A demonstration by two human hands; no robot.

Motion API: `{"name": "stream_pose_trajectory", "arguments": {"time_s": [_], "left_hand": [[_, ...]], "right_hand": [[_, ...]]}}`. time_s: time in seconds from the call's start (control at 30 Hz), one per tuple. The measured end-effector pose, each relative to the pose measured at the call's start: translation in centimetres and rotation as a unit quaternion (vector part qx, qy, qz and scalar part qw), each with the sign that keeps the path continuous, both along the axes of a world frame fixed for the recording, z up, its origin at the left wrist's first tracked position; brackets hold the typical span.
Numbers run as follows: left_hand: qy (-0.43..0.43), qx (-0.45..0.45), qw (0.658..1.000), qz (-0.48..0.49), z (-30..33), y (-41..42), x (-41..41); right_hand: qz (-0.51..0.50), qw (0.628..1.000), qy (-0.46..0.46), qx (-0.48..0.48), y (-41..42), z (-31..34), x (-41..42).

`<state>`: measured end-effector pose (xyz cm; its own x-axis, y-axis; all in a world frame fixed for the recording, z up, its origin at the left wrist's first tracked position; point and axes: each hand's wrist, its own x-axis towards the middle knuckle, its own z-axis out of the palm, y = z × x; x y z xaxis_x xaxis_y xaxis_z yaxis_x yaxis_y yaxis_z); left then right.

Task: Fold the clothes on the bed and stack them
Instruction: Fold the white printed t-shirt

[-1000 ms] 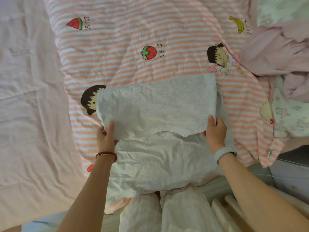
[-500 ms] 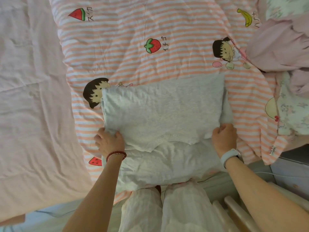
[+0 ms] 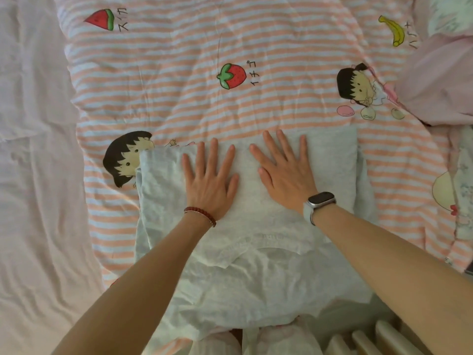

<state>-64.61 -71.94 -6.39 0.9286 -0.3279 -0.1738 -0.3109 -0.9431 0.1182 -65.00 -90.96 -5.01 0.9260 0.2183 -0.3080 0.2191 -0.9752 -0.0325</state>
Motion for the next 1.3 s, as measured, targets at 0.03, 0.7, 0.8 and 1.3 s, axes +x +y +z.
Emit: {"name": "stream_pose_trajectory", "arguments": {"time_s": [0.03, 0.7, 0.8, 1.3], "left_hand": [[0.013, 0.023, 1.000, -0.001, -0.7, 1.0, 0.5], [0.295, 0.049, 0.953, 0.041, 5.7, 7.8, 10.7], [0.267, 0.050, 0.962, 0.038, 7.8, 7.8, 12.1], [-0.110, -0.103, 0.988, -0.041, 13.9, 9.4, 11.8]], "right_hand": [[0.000, 1.000, 0.010, -0.018, -0.9, -0.6, 0.2], [-0.136, 0.974, 0.179, -0.026, -9.6, 4.9, 6.1], [-0.154, 0.970, 0.186, -0.007, -9.9, 7.4, 7.4], [-0.181, 0.938, -0.265, 0.128, -9.3, 11.8, 3.6]]}}
